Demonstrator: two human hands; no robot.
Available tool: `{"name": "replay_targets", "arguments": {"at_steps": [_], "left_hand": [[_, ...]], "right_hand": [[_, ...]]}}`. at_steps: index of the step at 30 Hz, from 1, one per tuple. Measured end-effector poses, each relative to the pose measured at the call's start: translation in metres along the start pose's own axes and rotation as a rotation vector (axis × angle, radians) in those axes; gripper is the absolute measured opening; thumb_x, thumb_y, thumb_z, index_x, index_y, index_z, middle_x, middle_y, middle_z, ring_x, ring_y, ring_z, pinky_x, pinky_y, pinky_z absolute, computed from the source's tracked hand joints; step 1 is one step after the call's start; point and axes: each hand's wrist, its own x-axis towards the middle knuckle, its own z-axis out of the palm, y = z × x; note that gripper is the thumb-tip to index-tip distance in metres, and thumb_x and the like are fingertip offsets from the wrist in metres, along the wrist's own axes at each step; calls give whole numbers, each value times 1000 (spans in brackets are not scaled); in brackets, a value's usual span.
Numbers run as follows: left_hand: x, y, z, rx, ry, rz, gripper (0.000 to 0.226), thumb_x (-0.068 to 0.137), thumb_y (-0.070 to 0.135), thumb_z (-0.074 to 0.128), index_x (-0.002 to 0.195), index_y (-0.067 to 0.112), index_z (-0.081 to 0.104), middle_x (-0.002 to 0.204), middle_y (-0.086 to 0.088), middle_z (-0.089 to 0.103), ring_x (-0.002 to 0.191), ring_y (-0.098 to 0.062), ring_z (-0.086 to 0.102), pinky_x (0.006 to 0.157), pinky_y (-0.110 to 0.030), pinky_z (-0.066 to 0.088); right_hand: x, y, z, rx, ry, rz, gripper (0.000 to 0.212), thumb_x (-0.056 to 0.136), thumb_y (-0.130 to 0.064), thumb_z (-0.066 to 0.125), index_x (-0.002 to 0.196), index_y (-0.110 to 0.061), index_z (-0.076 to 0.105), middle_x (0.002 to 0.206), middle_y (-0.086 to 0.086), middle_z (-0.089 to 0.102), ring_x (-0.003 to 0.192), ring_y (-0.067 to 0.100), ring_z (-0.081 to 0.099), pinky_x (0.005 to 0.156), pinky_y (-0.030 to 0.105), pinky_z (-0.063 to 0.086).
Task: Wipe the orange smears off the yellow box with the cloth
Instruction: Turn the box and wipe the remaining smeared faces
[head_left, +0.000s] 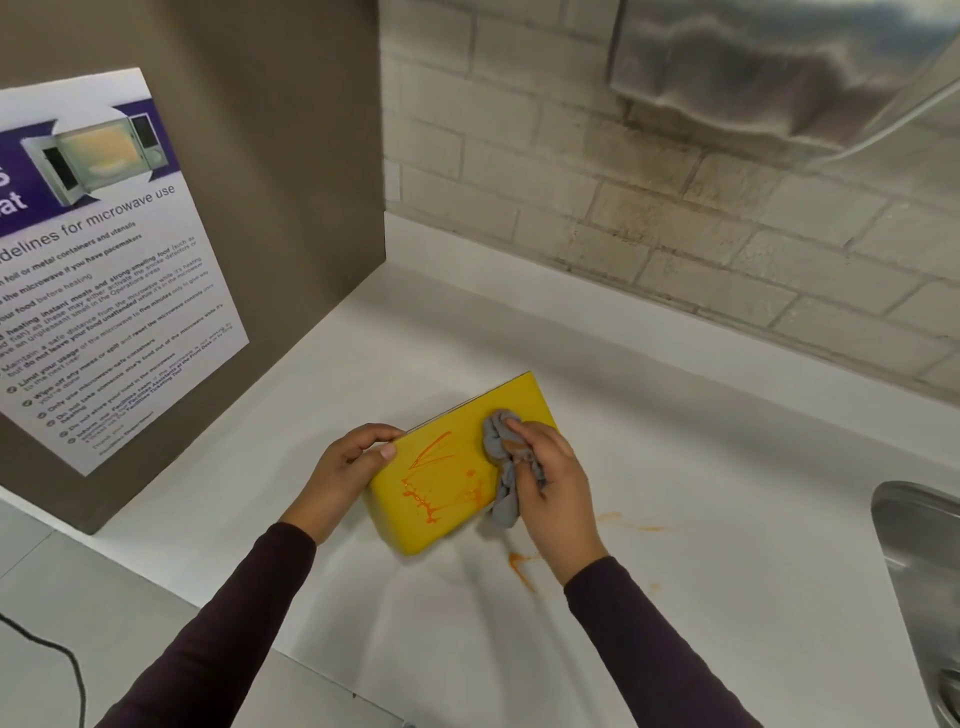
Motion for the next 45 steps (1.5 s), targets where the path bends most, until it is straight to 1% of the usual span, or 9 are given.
{"name": "replay_targets", "arguments": {"at_steps": [8, 12, 16, 20, 25, 29, 34, 39, 45], "left_hand": [[0, -2, 1, -10, 11, -12, 45, 60, 55, 51, 91, 25, 64, 95, 3, 64, 89, -10, 58, 75, -21, 44], [1, -2, 0, -5, 8, -5, 47, 61, 55, 51, 93, 24, 64, 96, 3, 63, 90, -9, 57, 77, -21, 42], [0, -2, 1, -9, 28, -3, 44, 62, 53, 53, 92, 23, 64, 96, 4, 63, 88, -6, 58, 75, -16, 43], [1, -3, 1, -42, 35, -12, 28, 70, 38, 55, 92, 22, 63, 95, 1, 63, 88, -11, 58, 75, -20, 45], [0, -3, 1, -31, 17, 0, 44, 64, 48, 56, 95, 19, 64, 99, 1, 63, 91, -10, 57, 77, -21, 44], [1, -1, 3, -35, 38, -7, 30, 74, 31, 51, 96, 16, 63, 99, -1, 61, 91, -11, 56, 77, -22, 43], [2, -3, 3, -49, 41, -6, 28, 74, 30, 52, 96, 17, 63, 99, -1, 62, 92, -12, 58, 78, -19, 46], [0, -3, 1, -42, 0, -17, 43, 65, 48, 58, 96, 20, 63, 101, 3, 62, 93, -9, 57, 78, -19, 44], [0, -5, 4, -62, 36, -21, 32, 74, 29, 53, 101, 14, 63, 106, -5, 61, 99, -17, 57, 85, -26, 45]], "right_hand": [[-12, -16, 24, 29, -117, -74, 38, 86, -4, 46, 122, -13, 56, 121, -4, 51, 111, 0, 47, 95, 7, 36], [2, -2, 9, 24, 7, 1, 38, 86, 9, 49, 119, -7, 58, 122, 1, 55, 111, 9, 51, 96, 7, 35], [11, -12, 17, 30, -16, -27, 41, 87, 9, 48, 123, -11, 57, 121, -5, 53, 110, -14, 44, 94, 2, 32], [2, -19, 26, 68, -168, -119, 40, 85, 6, 46, 117, -12, 61, 116, -9, 54, 109, -14, 45, 93, 4, 34], [1, -8, 9, 28, -155, -114, 48, 74, 9, 42, 111, -12, 66, 112, -19, 52, 106, -20, 43, 91, 2, 33], [11, -15, 16, -5, -97, -80, 48, 77, 15, 46, 113, -10, 64, 112, -8, 55, 105, -18, 45, 91, 0, 32], [-6, -17, 21, 4, -249, -143, 48, 80, 9, 46, 117, -18, 62, 117, -13, 54, 110, -4, 48, 94, 5, 35], [-3, -5, 7, 13, -124, -53, 49, 78, 18, 48, 113, -13, 64, 113, -19, 52, 107, -19, 44, 92, 1, 33], [-3, -26, 26, 36, -203, -133, 44, 80, 10, 49, 115, -12, 63, 114, -13, 53, 108, -14, 46, 91, 3, 36]]}}
